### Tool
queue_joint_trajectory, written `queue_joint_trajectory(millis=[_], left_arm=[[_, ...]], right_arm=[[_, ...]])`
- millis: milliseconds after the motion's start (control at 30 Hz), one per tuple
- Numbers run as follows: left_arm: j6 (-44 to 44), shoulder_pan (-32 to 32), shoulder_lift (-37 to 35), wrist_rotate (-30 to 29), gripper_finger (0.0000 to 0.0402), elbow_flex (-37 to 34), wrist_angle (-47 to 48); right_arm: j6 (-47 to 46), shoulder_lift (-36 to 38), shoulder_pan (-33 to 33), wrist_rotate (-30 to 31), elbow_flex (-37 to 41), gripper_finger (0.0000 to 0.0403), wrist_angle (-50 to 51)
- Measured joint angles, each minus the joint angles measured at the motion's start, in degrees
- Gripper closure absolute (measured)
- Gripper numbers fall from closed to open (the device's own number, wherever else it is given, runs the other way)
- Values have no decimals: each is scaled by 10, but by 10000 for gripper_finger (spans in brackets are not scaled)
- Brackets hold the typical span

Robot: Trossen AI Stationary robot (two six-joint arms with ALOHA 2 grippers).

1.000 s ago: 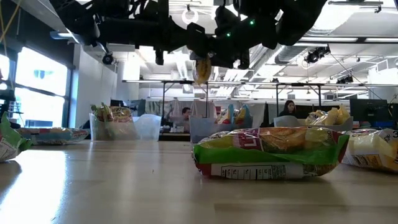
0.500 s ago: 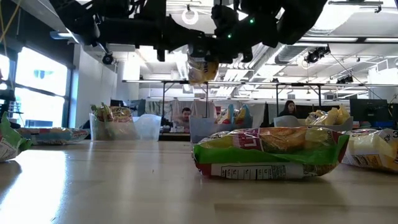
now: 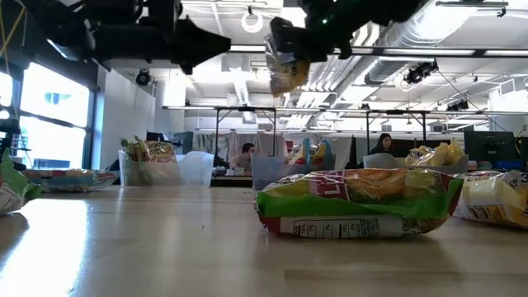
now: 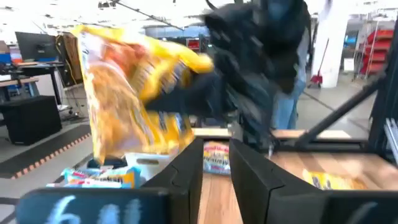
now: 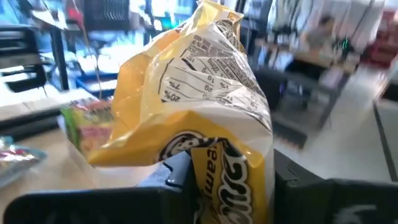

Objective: Sort Maruchan noodles
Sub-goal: Put the top yellow noodle pack into the gray bin

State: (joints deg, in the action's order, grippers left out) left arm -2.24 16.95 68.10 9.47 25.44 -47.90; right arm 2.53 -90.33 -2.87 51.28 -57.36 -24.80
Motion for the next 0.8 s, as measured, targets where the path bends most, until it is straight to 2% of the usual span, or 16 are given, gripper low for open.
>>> queue_joint_trajectory(millis=[133,300,400,500,633,800], left_arm=[[-10,0,-9,-1,356,-29,1],[-20,0,-9,-5,376,-41,5],[-25,-2,-9,-5,384,-45,5],[-25,-2,-9,-5,389,-52,5],[-25,-2,-8,-6,392,-58,5],[-25,-2,-8,-6,392,-58,4]], right_arm=[[-125,52,-42,-53,-58,320,254],[-289,70,-141,-184,-188,320,626],[-325,65,-220,-268,-255,320,792],[-324,64,-305,-343,-284,320,893],[-318,64,-417,-411,-285,320,963],[-297,55,-518,-458,-260,320,973]])
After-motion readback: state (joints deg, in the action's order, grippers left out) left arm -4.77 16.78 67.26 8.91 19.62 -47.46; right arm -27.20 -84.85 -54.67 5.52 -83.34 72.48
